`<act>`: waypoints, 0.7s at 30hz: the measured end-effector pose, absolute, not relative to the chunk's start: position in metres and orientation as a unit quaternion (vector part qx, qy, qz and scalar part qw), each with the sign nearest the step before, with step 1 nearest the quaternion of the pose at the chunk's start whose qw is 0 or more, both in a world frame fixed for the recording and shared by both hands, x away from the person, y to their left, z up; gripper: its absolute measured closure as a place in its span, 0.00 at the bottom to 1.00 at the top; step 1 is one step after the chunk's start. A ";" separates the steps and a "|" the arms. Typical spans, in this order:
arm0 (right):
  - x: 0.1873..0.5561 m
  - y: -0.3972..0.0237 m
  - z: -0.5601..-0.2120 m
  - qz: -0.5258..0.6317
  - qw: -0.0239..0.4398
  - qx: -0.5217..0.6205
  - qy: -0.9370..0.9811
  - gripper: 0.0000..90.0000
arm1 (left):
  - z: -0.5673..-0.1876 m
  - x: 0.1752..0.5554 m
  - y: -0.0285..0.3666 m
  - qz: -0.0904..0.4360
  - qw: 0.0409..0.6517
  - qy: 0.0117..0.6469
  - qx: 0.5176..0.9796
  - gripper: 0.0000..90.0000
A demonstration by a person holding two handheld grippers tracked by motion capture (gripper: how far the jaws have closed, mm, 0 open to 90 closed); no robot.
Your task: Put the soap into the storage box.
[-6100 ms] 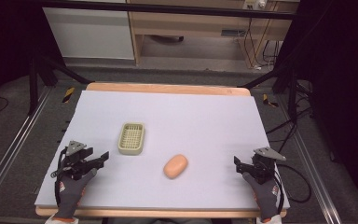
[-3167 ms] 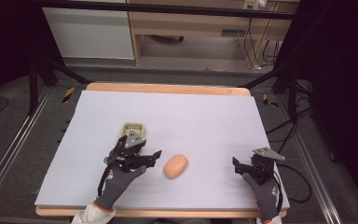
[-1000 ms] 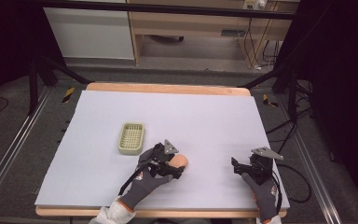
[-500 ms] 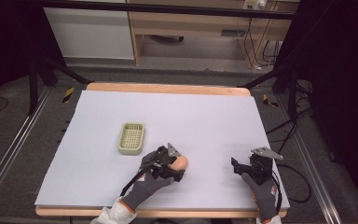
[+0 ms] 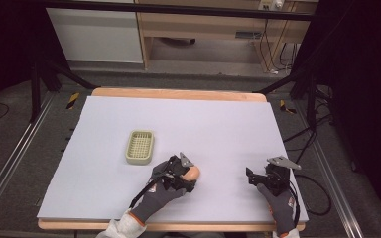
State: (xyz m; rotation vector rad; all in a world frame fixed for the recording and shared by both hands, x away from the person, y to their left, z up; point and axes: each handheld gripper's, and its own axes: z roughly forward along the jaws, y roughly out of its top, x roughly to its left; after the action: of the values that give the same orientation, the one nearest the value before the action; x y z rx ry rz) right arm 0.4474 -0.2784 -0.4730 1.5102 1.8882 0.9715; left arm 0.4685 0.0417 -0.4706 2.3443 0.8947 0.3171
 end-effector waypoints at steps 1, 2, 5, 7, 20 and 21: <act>0.447 -0.278 -0.473 0.360 0.264 0.559 0.699 0.08 | -0.471 0.468 0.042 0.120 0.301 0.337 0.884 0.34; 0.447 -0.278 -0.473 0.359 0.264 0.559 0.699 0.08 | -0.471 0.468 0.042 0.120 0.302 0.337 0.884 0.35; 0.447 -0.279 -0.473 0.359 0.262 0.560 0.699 0.08 | -0.470 0.468 0.042 0.121 0.300 0.334 0.885 0.35; 0.448 -0.279 -0.473 0.359 0.261 0.559 0.700 0.08 | -0.470 0.468 0.042 0.121 0.301 0.334 0.885 0.35; 0.447 -0.280 -0.473 0.362 0.260 0.559 0.699 0.08 | -0.458 0.463 0.047 0.120 0.312 0.329 0.883 0.35; 0.447 -0.280 -0.473 0.362 0.260 0.559 0.699 0.08 | -0.457 0.462 0.048 0.121 0.316 0.331 0.881 0.35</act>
State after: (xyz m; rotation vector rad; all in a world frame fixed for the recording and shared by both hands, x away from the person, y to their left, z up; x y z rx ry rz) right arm 0.4468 -0.2797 -0.4733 1.5140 1.8934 0.9804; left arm 0.4622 0.0477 -0.4570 2.3194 0.8715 0.3190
